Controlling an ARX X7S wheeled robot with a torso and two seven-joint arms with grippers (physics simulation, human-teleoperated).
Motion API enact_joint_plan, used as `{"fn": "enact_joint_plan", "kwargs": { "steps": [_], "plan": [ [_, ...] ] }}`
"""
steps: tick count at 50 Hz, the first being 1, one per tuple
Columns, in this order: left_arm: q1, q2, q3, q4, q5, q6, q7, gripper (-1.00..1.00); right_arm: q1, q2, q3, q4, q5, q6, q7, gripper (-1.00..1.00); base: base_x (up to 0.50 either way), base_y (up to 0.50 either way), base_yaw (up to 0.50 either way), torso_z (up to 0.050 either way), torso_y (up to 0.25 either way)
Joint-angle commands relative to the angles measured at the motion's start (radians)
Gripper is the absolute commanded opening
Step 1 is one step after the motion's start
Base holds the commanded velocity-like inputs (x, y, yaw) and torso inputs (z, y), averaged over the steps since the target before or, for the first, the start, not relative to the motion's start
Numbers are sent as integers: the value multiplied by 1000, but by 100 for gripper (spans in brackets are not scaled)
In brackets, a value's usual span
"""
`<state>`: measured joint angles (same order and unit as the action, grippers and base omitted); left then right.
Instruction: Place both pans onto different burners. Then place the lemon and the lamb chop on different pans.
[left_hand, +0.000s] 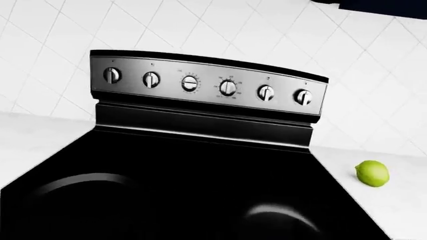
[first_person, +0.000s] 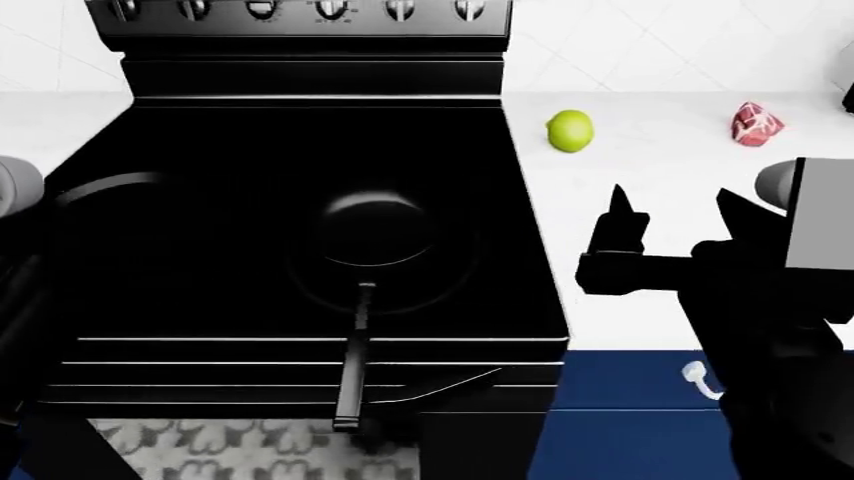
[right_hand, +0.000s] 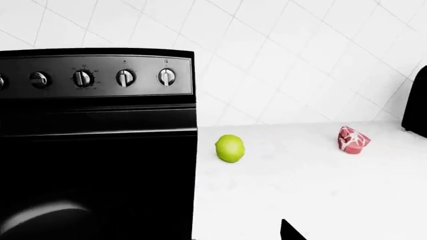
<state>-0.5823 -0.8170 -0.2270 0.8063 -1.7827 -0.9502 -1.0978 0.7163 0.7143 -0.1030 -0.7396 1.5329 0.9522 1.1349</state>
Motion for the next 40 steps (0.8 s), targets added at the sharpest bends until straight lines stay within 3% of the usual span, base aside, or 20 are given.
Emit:
{"fn": "enact_joint_plan", "kwargs": {
  "steps": [1,40],
  "plan": [
    [-26,-7,17,-5,-20,7,-17,100,0,12,10,-7,11,-9,5,100,0,-500,0,0,0],
    [-3,16,24,-12,30,14,17,100,-6,13,-3,1,-3,-23,-3,100,0,-500,0,0,0]
  ]
}}
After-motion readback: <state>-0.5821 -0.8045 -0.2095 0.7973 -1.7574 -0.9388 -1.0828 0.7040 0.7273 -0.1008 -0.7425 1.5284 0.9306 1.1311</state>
